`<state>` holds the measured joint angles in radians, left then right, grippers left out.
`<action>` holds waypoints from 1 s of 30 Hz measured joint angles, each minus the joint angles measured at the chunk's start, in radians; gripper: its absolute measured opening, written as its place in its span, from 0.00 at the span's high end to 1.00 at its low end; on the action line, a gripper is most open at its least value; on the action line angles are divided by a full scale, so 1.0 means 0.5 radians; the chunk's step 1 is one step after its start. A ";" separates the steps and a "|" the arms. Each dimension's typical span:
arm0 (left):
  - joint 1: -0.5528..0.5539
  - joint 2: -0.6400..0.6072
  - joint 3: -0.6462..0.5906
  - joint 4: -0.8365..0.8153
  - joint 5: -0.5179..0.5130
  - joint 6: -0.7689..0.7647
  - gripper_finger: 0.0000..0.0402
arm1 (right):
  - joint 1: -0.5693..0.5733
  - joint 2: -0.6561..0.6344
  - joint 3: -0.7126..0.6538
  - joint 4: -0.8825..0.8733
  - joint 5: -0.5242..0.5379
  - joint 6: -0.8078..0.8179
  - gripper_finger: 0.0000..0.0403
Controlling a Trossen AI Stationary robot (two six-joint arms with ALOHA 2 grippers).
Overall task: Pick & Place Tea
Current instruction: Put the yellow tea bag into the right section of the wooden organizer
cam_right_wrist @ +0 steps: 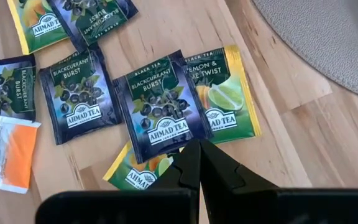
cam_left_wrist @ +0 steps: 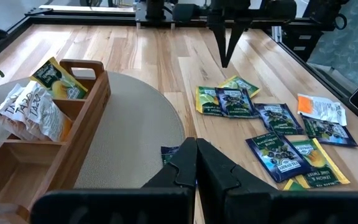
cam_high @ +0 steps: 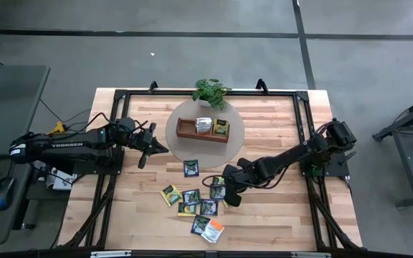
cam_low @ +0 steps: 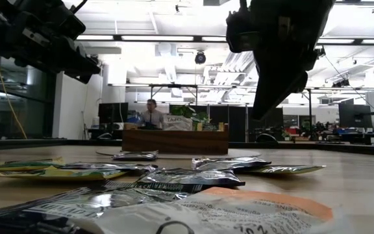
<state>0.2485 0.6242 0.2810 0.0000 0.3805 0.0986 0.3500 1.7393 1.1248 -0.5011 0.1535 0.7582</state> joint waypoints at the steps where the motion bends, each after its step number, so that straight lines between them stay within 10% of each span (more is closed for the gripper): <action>1: 0.000 0.000 0.000 0.004 0.000 0.000 1.00 | 0.000 0.000 0.000 0.000 -0.010 0.000 1.00; 30: -0.005 -0.001 0.000 -0.342 -0.046 -0.555 1.00 | 0.016 -0.002 0.000 -0.083 -0.007 -0.056 1.00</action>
<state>0.2459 0.6239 0.2810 -0.1710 0.3576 -0.1787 0.3579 1.7386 1.1248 -0.5424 0.1501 0.7303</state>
